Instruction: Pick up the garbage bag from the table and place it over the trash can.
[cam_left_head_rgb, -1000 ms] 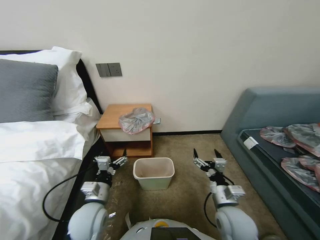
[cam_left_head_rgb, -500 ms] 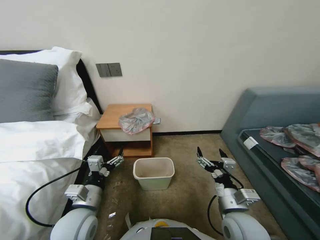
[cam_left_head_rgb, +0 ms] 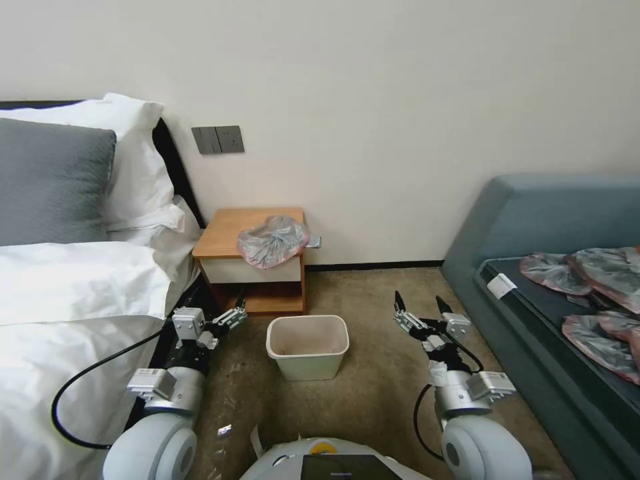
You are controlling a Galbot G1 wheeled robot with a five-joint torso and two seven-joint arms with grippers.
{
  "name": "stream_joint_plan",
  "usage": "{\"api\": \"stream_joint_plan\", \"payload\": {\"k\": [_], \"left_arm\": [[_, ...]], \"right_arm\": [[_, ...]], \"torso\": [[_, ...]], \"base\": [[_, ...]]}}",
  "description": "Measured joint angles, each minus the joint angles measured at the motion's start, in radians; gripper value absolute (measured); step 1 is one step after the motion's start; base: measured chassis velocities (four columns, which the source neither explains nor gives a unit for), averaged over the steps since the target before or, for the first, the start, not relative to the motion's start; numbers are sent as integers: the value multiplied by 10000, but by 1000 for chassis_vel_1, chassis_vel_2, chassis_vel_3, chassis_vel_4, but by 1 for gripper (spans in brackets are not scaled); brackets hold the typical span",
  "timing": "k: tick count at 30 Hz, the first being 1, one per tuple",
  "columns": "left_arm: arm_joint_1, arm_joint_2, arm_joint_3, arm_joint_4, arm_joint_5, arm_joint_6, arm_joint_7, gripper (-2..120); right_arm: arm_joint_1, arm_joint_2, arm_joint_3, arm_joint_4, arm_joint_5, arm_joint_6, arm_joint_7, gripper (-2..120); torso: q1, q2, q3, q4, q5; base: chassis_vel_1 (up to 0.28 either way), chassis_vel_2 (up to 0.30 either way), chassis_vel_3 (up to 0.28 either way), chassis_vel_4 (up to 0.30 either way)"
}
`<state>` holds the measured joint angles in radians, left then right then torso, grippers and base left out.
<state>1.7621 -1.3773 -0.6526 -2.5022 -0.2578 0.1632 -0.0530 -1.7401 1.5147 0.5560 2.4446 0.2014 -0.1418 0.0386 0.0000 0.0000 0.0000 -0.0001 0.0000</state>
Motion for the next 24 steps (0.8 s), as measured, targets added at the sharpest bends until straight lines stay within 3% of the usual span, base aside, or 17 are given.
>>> {"api": "stream_joint_plan", "payload": {"k": [15,24], "left_arm": [[62,-159,0,35,243,20,-60,100],[170,-179,-8,29,182,25,-85,100]], "right_arm": [[1281,-690,-104,-815,1105,-263,19,100],[3077,-1294,-366,-2507,2411,-541,461,100]], "torso": [[0,0,0,0,-1],[0,0,0,0,1]], "base": [[0,0,0,0],[0,0,0,0]]}}
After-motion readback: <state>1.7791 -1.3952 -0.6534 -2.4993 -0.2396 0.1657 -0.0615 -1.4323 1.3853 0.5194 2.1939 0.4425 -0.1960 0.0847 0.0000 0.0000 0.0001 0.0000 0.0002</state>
